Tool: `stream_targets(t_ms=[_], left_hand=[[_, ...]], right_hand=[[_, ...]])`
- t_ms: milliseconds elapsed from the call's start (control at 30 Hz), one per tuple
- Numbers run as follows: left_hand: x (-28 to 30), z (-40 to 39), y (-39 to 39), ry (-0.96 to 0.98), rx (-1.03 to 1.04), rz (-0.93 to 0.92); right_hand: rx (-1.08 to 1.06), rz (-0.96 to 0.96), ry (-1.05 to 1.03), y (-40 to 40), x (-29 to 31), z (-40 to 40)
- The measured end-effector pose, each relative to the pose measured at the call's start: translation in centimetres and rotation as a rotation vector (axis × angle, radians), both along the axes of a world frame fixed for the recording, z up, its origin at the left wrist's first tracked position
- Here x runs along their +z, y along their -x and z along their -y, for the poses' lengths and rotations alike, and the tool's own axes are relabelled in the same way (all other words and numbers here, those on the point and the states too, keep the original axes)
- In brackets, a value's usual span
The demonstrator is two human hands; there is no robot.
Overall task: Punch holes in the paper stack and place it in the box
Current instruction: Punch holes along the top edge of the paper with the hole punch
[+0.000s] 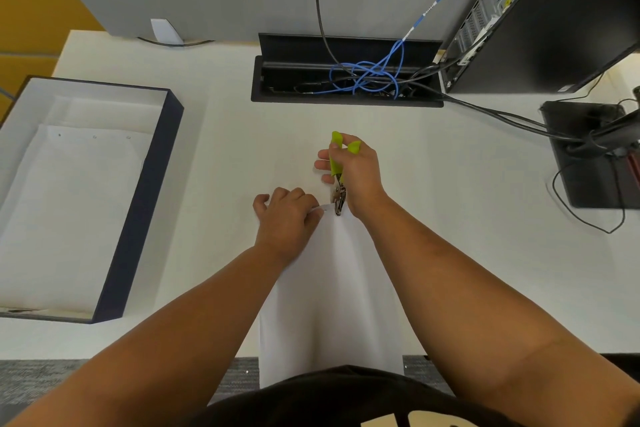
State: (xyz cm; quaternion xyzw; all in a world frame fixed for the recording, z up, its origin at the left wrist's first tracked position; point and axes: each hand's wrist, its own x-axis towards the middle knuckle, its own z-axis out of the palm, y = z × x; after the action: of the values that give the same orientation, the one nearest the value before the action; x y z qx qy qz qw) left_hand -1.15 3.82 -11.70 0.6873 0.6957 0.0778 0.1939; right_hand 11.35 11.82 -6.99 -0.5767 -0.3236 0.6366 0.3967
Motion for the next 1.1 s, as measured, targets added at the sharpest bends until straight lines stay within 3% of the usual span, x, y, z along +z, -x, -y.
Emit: stream_targets(t_ms=[367,1100], left_hand=[[0.5,-0.5,0.6,0.087,-0.029,0.027],[0.3,-0.6,0.5,0.056,-0.034,0.048]], right_hand=[[-0.040,0.008,-0.050,-2.0,-0.6,0.2],[-0.073,0.189,-0.141,-4.2,-1.3,0.6]])
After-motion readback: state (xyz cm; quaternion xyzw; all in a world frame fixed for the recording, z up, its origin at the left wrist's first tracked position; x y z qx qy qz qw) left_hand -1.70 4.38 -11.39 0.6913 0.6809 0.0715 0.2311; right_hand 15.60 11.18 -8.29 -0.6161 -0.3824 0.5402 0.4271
